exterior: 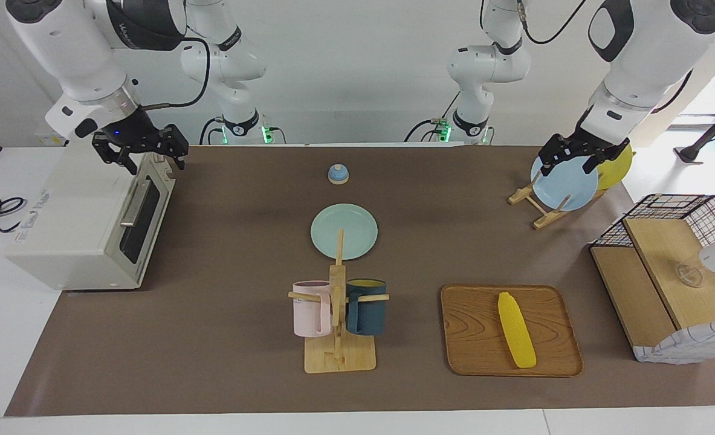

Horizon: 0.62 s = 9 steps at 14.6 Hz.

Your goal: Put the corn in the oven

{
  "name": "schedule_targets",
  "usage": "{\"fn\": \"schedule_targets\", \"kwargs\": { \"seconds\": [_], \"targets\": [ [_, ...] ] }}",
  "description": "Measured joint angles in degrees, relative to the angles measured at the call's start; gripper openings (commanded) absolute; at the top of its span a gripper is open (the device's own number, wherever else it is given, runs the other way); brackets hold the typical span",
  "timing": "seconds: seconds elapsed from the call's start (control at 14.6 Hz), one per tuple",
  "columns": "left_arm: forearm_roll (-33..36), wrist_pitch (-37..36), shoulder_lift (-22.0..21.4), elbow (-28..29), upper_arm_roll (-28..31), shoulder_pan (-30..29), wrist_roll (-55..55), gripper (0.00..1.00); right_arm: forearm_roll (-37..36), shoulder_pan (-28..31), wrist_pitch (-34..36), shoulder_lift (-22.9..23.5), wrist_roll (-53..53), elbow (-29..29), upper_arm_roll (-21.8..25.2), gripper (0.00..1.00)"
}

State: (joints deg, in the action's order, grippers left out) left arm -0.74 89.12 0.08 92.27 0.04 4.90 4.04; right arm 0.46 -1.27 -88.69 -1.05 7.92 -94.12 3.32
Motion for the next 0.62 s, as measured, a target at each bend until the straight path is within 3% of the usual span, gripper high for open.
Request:
{"fn": "schedule_targets", "kwargs": {
  "seconds": [0.14, 0.21, 0.27, 0.34, 0.62],
  "targets": [
    [0.0, 0.0, 0.0, 0.0, 0.0, 0.0, 0.0, 1.00, 0.0, 0.0, 0.0, 0.0, 0.0, -0.2, 0.0, 1.00],
    [0.0, 0.0, 0.0, 0.0, 0.0, 0.0, 0.0, 1.00, 0.0, 0.0, 0.0, 0.0, 0.0, -0.3, 0.0, 0.83],
    [0.0, 0.0, 0.0, 0.0, 0.0, 0.0, 0.0, 1.00, 0.0, 0.0, 0.0, 0.0, 0.0, -0.5, 0.0, 0.26],
    [0.0, 0.1, 0.0, 0.0, 0.0, 0.0, 0.0, 1.00, 0.0, -0.1, 0.0, -0.1, 0.0, -0.8, 0.0, 0.00],
    [0.0, 3.7, 0.1, 0.7, -0.1, 0.0, 0.0, 1.00, 0.0, -0.1, -1.5, -0.8, 1.3, -3.2, 0.0, 0.00]
  ]
}}
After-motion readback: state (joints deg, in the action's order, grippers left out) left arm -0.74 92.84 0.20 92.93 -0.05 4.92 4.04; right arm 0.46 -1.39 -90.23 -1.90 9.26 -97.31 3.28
